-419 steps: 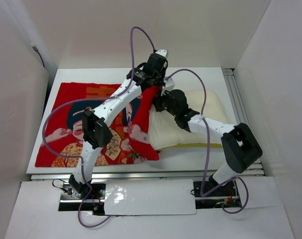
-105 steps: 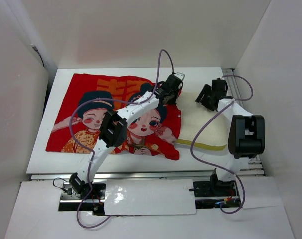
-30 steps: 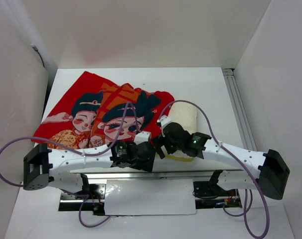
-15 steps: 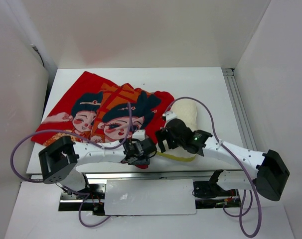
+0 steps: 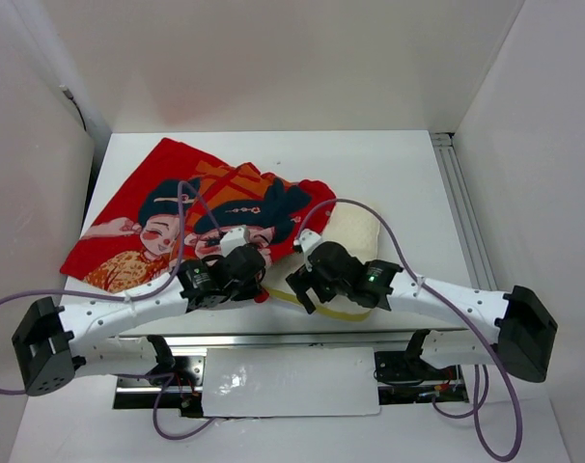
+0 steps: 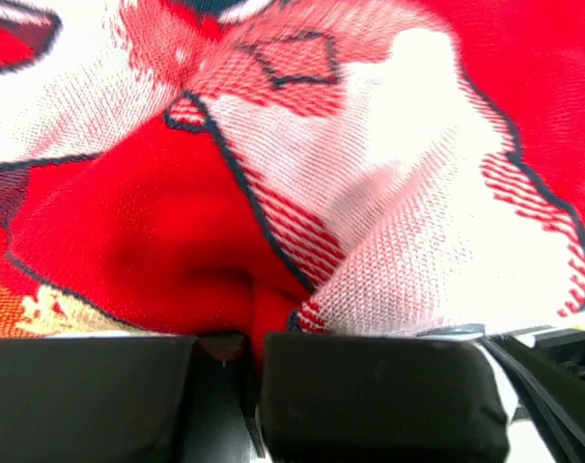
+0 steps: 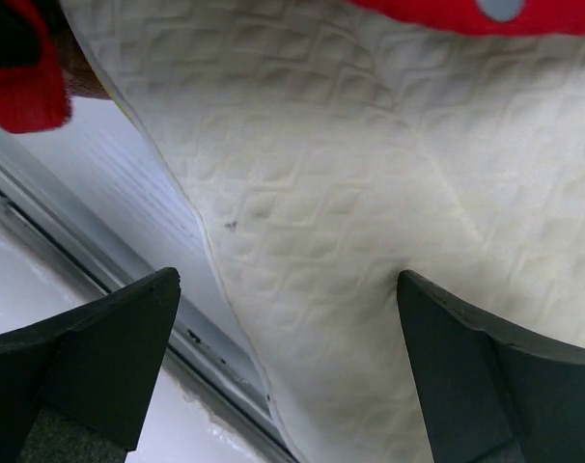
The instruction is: Put the pillow into the pillowcase
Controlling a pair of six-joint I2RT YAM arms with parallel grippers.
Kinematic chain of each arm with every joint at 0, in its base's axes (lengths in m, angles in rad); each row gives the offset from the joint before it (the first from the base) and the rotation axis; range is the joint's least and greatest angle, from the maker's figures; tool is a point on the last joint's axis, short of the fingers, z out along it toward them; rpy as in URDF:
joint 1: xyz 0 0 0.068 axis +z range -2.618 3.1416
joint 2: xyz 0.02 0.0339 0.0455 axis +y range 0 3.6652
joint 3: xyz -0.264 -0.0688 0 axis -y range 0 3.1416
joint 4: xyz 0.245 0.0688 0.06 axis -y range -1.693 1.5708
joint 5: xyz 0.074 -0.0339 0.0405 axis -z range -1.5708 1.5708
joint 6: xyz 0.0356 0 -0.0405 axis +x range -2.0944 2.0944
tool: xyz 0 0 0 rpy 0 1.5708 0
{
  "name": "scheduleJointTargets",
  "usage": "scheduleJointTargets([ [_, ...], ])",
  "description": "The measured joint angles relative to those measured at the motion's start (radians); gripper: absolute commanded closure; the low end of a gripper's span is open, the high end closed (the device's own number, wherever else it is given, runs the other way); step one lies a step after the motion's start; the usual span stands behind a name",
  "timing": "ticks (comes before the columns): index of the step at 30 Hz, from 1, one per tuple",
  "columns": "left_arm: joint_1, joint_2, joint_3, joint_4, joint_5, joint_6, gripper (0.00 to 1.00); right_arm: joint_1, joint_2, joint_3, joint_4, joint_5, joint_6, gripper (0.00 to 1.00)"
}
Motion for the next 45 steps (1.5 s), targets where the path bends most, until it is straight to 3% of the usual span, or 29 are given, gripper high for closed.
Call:
scheduleJointTargets([
  [3, 0.002, -0.035, 0.0, -0.002, -0.005, 0.042, 1.0, 0.021, 0.051, 0.0, 0.024, 0.018, -0.021, 0.02],
  [5, -0.01, -0.036, 0.003, -0.006, -0.005, 0.066, 1.0, 0.023, 0.108, 0.001, 0.047, 0.038, -0.032, 0.3],
  [7, -0.026, -0.036, 0.007, -0.018, -0.006, 0.084, 1.0, 0.023, 0.156, 0.001, 0.073, 0.072, -0.04, 0.69],
  [8, -0.033, -0.036, 0.012, -0.023, -0.008, 0.089, 1.0, 0.023, 0.171, 0.001, 0.097, 0.093, -0.037, 0.97],
  [9, -0.043, -0.036, 0.018, -0.029, -0.008, 0.093, 1.0, 0.023, 0.175, 0.001, 0.121, 0.111, -0.033, 1.0],
  [16, -0.101, -0.037, 0.082, -0.053, 0.005, 0.167, 1.0, 0.013, 0.058, -0.004, 0.272, 0.135, -0.002, 1.0],
  [20, -0.181, -0.023, 0.21, -0.073, 0.035, 0.245, 1.0, -0.026, -0.093, -0.029, 0.455, 0.087, 0.011, 1.0],
  [25, -0.228, 0.032, 0.412, -0.084, 0.085, 0.345, 1.0, -0.087, -0.142, -0.062, 0.631, 0.033, 0.061, 1.0],
  [30, -0.232, 0.058, 0.547, -0.089, 0.143, 0.44, 1.0, -0.121, -0.053, -0.129, 0.824, -0.025, 0.151, 1.0],
  [36, -0.224, 0.079, 0.559, -0.145, 0.192, 0.52, 1.0, -0.163, 0.188, -0.199, 1.15, -0.135, 0.29, 1.0],
  [39, -0.22, 0.094, 0.559, -0.168, 0.193, 0.531, 0.98, -0.177, 0.246, -0.196, 1.22, -0.2, 0.325, 0.86],
  [40, -0.22, 0.096, 0.559, -0.172, 0.193, 0.531, 0.86, -0.177, 0.248, -0.196, 1.221, -0.212, 0.332, 0.79],
  [41, -0.22, 0.096, 0.559, -0.173, 0.194, 0.529, 0.75, -0.178, 0.241, -0.197, 1.219, -0.216, 0.34, 0.56],
  [42, -0.221, 0.095, 0.559, -0.174, 0.194, 0.528, 0.63, -0.178, 0.23, -0.198, 1.209, -0.21, 0.345, 0.4],
  [43, -0.222, 0.095, 0.559, -0.173, 0.195, 0.527, 0.3, -0.179, 0.208, -0.2, 1.194, -0.201, 0.349, 0.3],
  [44, -0.224, 0.095, 0.559, -0.171, 0.201, 0.529, 0.07, -0.18, 0.18, -0.2, 1.17, -0.185, 0.348, 0.23],
  [45, -0.229, 0.095, 0.559, -0.16, 0.207, 0.518, 0.0, -0.18, 0.142, -0.202, 1.132, -0.157, 0.35, 0.13],
])
